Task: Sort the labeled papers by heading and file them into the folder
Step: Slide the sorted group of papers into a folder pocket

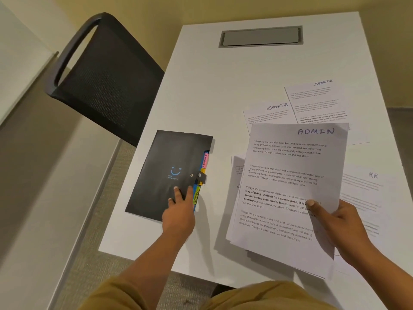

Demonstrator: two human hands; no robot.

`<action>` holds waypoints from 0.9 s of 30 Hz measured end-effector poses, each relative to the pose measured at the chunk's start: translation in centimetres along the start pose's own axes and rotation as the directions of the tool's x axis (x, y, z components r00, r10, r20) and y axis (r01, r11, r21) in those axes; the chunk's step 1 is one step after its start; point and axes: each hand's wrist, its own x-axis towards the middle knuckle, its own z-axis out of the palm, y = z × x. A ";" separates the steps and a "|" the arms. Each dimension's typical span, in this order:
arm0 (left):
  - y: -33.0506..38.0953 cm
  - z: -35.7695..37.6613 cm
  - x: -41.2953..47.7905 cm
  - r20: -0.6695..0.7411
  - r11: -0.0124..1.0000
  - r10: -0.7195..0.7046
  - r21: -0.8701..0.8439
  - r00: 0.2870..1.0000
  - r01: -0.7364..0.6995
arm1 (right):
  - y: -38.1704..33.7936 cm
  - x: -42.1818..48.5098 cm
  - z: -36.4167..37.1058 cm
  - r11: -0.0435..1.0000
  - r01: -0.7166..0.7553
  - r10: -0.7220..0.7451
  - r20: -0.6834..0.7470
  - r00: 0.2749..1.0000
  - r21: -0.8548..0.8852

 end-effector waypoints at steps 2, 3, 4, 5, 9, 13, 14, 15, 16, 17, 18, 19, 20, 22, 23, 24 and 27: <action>-0.5 -0.3 0.0 0.025 0.996 0.013 0.090 1.000 -0.016 | 0.0 0.1 0.1 1.000 -0.001 0.001 0.003 1.000 -0.004; -0.8 -0.5 0.1 0.044 0.992 0.007 0.129 0.999 -0.013 | 0.0 0.1 0.2 1.000 0.001 -0.001 0.005 1.000 -0.006; -1.0 -0.6 0.3 0.060 0.988 -0.003 0.156 0.998 -0.006 | 0.0 0.1 0.3 1.000 0.008 -0.008 0.006 1.000 -0.011; -1.3 -0.9 0.5 0.077 0.985 -0.020 0.173 0.997 0.006 | -0.2 0.1 0.4 1.000 0.014 -0.014 0.006 1.000 -0.015; -2.2 -2.0 1.2 0.101 0.980 -0.073 0.194 0.992 0.052 | -0.5 -0.1 0.5 0.999 0.025 -0.025 0.007 1.000 -0.020; -2.8 -2.3 1.5 0.015 0.978 -0.055 0.201 0.998 0.050 | -0.4 -0.1 0.5 1.000 0.012 -0.012 0.006 1.000 -0.024; -3.0 -2.2 1.6 0.007 0.977 -0.045 0.210 0.999 0.042 | -0.3 -0.1 0.5 1.000 0.008 -0.008 0.006 1.000 -0.028; -3.0 -2.2 1.6 0.007 0.974 -0.034 0.223 0.999 0.032 | -0.2 -0.1 0.4 1.000 0.004 -0.003 0.005 1.000 -0.030; -3.0 -2.2 1.7 0.008 0.972 -0.024 0.235 1.000 0.021 | -0.1 -0.1 0.4 0.999 -0.003 0.003 0.001 1.000 -0.033; -3.0 -2.2 1.7 0.014 0.968 -0.015 0.249 1.000 0.011 | 0.0 -0.1 0.3 0.999 -0.010 0.010 -0.002 1.000 -0.040; -2.9 -2.2 1.8 0.018 0.965 -0.008 0.261 1.000 0.003 | 0.0 -0.1 0.2 0.999 -0.017 0.017 -0.005 1.000 -0.046; -2.9 -2.2 1.8 0.017 0.963 -0.004 0.269 1.000 -0.001 | 0.1 0.0 0.2 0.999 -0.022 0.022 -0.008 1.000 -0.049; -2.8 -2.2 1.8 0.017 0.962 0.001 0.275 1.000 -0.005 | 0.1 0.0 0.1 0.998 -0.026 0.025 -0.011 1.000 -0.049; -2.8 -2.1 1.9 0.018 0.958 0.009 0.288 1.000 -0.014 | 0.0 0.0 0.0 0.998 -0.035 0.034 -0.020 0.999 -0.051; -2.7 -2.1 1.9 0.018 0.955 0.015 0.295 1.000 -0.020 | 0.0 0.0 0.0 0.998 -0.037 0.035 -0.023 0.999 -0.054; -2.6 -2.1 1.9 0.017 0.953 0.020 0.301 1.000 -0.025 | 0.0 0.0 -0.1 0.998 -0.038 0.036 -0.027 0.999 -0.057; -2.6 -2.4 2.0 0.031 0.949 0.033 0.313 0.999 -0.041 | -0.1 0.0 0.0 0.997 -0.040 0.038 -0.033 0.999 -0.066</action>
